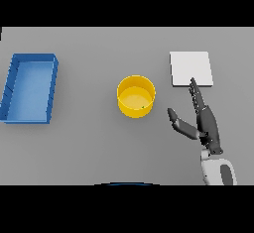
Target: Pick up the red beaker and tilt it to pour out 1 green nut into yellow bowl. Pick up the yellow bowl and place it on the metallic measuring scale.
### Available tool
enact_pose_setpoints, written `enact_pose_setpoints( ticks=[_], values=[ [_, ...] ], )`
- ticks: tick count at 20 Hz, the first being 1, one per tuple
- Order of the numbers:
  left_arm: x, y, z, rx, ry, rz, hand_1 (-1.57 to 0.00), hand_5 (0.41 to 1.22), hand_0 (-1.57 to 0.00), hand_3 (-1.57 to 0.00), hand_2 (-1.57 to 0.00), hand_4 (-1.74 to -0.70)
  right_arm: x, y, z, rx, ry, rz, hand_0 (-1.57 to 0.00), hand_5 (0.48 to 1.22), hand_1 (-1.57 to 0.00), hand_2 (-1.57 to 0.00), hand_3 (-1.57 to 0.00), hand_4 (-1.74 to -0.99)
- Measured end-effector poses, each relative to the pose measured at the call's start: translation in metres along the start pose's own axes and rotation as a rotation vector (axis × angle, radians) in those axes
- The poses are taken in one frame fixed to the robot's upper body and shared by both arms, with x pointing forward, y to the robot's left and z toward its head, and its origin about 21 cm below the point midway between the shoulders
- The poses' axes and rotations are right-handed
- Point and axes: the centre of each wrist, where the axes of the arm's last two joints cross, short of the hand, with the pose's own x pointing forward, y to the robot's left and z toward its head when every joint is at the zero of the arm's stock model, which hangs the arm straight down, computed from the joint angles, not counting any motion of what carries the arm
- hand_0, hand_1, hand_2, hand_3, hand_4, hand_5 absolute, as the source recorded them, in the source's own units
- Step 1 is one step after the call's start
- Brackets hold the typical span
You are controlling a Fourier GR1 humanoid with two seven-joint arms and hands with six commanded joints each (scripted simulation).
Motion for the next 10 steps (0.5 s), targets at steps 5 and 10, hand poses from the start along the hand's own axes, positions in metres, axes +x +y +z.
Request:
enact_pose_setpoints(
  ticks=[5,10],
  values=[
    [-0.070,-0.073,0.008,0.031,0.278,0.304,-1.57,1.221,-1.57,-1.56,-1.57,-1.74,0.002,-0.001,-0.005,0.019,-0.001,0.034,0.00,0.628,0.00,0.00,0.00,-1.142],
    [-0.106,-0.132,0.028,0.066,0.483,0.591,-1.57,1.221,-1.57,-1.57,-1.57,-1.74,-0.003,-0.001,-0.001,0.038,0.019,0.023,0.00,0.659,0.00,0.00,0.00,-1.129]
  ],
)
